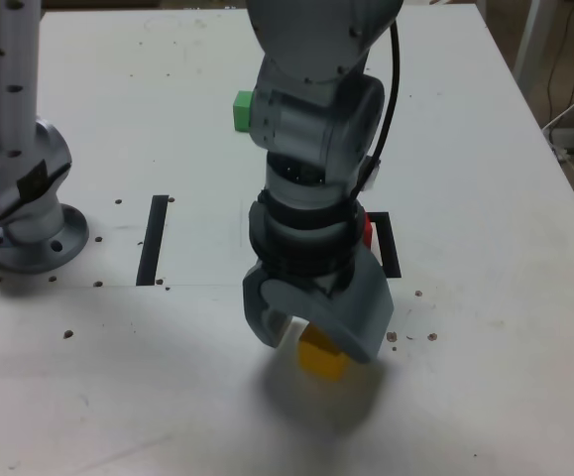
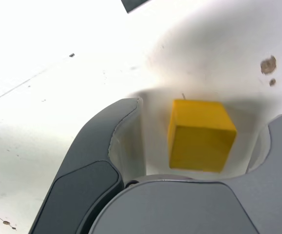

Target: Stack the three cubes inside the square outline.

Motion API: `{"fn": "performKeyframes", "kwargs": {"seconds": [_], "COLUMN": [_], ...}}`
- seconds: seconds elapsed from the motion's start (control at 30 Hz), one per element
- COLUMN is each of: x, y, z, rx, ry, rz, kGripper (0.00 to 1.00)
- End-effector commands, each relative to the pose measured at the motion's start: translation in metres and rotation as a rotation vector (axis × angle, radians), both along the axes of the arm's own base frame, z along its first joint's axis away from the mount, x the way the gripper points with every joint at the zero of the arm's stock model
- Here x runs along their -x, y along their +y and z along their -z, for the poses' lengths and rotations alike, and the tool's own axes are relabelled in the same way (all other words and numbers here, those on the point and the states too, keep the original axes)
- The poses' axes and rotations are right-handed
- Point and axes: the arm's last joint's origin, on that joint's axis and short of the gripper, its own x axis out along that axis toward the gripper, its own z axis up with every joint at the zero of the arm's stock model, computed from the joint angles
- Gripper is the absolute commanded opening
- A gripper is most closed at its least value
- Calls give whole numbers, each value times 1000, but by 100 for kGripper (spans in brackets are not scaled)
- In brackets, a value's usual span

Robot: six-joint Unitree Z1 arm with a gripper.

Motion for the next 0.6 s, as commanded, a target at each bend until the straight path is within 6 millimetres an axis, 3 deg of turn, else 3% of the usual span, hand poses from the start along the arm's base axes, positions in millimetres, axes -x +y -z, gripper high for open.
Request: {"fn": "performKeyframes", "kwargs": {"seconds": [0.0, 0.17, 0.37, 0.57], "x": [-2, -5, -9, -10], "y": [-3, -5, -7, -7], "z": [2, 5, 6, 7], "rx": [-1, -4, -7, -16], "ry": [-2, 3, -7, -16], "rz": [4, 5, 5, 8], "kGripper": [82, 78, 64, 57]}}
